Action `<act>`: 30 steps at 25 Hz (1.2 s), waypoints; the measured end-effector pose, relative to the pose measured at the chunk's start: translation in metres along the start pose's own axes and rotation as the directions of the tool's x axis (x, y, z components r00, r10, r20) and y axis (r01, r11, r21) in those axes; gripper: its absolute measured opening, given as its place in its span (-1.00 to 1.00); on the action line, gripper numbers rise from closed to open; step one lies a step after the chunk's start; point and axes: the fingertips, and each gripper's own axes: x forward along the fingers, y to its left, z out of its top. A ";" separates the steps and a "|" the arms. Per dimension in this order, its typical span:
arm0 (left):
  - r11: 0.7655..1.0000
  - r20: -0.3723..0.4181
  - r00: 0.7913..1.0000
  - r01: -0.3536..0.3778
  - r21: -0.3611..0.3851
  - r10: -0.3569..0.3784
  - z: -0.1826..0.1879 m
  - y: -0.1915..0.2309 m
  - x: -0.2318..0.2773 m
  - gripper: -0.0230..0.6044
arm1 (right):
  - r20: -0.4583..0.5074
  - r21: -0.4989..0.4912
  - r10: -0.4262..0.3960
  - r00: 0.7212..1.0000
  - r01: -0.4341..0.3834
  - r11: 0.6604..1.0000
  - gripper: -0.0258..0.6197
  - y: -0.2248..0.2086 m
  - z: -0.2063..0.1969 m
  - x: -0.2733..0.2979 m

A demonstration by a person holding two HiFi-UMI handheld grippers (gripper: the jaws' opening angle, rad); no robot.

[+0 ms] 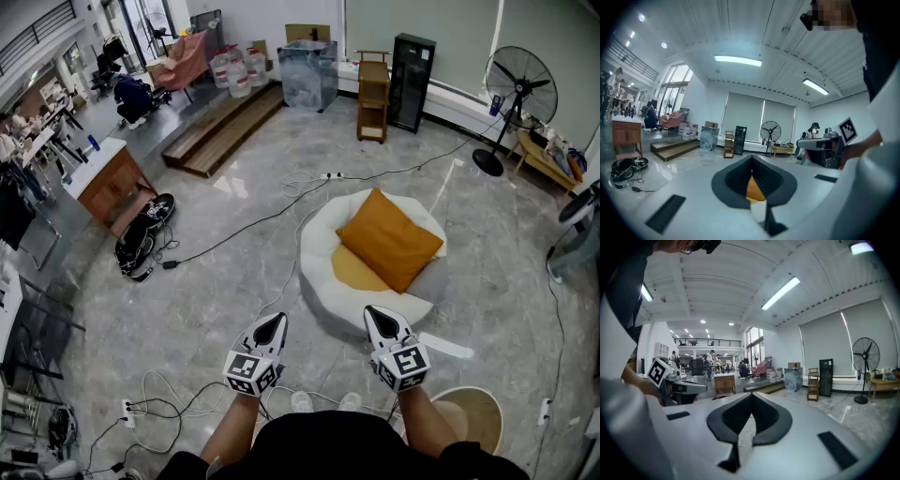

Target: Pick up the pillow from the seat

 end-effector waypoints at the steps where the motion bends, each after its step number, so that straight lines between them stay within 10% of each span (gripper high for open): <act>1: 1.000 0.002 1.000 0.000 0.002 0.000 0.000 0.000 0.000 -0.89 | -0.001 -0.006 0.000 1.000 0.000 1.000 -0.91 0.002 0.001 0.000; 30: 0.992 0.019 0.995 0.099 0.074 -0.101 0.010 0.043 -0.013 -0.89 | 0.061 0.052 -0.005 0.998 0.002 0.999 -0.90 0.042 -0.012 0.042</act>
